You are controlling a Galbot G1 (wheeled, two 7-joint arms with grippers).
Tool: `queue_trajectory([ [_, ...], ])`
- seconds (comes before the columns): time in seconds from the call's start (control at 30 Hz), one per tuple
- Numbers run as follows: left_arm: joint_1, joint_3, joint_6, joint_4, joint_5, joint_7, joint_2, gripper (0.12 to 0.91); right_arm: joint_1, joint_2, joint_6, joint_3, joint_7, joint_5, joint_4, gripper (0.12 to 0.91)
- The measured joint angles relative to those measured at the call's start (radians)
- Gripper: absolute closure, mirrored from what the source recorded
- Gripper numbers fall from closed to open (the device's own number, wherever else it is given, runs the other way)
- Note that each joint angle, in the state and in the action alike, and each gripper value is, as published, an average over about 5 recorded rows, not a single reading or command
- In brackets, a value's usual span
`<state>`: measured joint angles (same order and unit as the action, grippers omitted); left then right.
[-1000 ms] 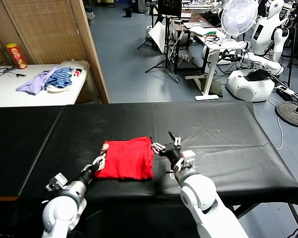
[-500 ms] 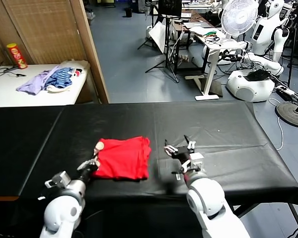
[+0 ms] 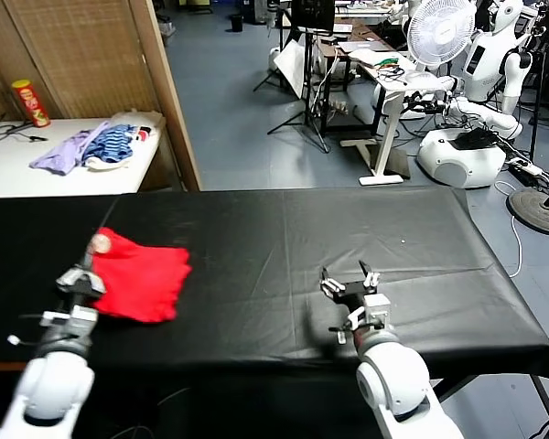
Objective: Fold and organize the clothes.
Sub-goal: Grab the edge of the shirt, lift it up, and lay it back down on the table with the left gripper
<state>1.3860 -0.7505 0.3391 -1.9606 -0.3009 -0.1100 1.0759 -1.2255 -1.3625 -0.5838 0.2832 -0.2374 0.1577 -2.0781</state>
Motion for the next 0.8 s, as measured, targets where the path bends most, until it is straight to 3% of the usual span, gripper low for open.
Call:
queue_trajectory([
  [0.1,0.013,-0.028,0.011,-0.036,-0.043,0.011,-0.034,0.890,-0.001,-0.003,0.000,0.001,0.000,-0.001,-0.002,0.227],
  [0.2,0.021,-0.013,0.031,-0.084,0.012,0.020,-0.034,0.890,-0.006,-0.007,-0.001,-0.002,0.000,-0.002,-0.004,0.227],
  [0.47,0.011,0.200,0.050,-0.127,0.395,0.003,0.067,0.890,-0.032,-0.007,0.004,-0.001,0.008,-0.003,-0.015,0.227],
  [0.6,-0.003,0.308,-0.011,-0.112,0.441,-0.002,0.151,0.868,-0.034,-0.001,0.005,-0.003,0.030,0.012,-0.009,0.227],
  [0.7,-0.002,0.369,-0.081,-0.092,0.413,0.028,0.211,0.752,-0.025,0.009,-0.001,-0.014,0.058,0.052,0.001,0.227],
  [0.8,0.007,0.409,-0.153,-0.088,0.426,0.080,0.246,0.586,-0.007,0.021,-0.006,-0.031,0.093,0.117,0.017,0.227],
])
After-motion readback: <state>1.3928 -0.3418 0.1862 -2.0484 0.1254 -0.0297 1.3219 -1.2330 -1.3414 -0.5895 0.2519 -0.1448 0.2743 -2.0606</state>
